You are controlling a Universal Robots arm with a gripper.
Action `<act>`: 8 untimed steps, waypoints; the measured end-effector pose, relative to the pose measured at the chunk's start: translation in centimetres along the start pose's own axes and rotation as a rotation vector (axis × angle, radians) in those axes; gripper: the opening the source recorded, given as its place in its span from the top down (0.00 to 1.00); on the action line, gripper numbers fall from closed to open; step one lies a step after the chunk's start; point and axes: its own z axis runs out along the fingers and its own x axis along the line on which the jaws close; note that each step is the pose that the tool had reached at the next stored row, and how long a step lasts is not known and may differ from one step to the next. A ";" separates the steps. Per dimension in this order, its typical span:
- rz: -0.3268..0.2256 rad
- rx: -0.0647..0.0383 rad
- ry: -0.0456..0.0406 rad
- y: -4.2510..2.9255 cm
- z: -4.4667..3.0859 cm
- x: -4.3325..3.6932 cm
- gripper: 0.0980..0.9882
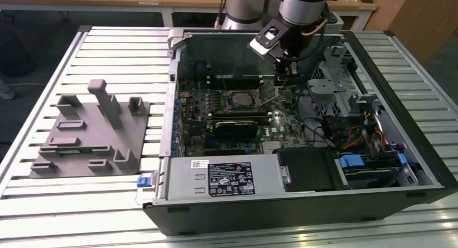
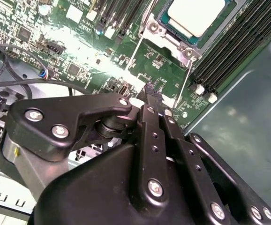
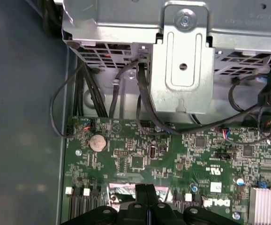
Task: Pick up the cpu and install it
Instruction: 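Close the cpu cover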
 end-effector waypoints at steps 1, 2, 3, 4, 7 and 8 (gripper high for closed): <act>0.000 0.000 -0.0001 0.12 0.04 0.06 0.99; 0.000 0.000 0.0000 0.22 0.08 0.13 0.99; 0.000 0.000 0.0000 0.31 0.12 0.22 0.99; 0.000 0.000 0.0000 0.40 0.16 0.30 0.99; -0.001 0.000 0.0000 0.76 0.31 0.55 0.99; -0.001 0.000 0.0001 0.84 0.36 0.60 0.99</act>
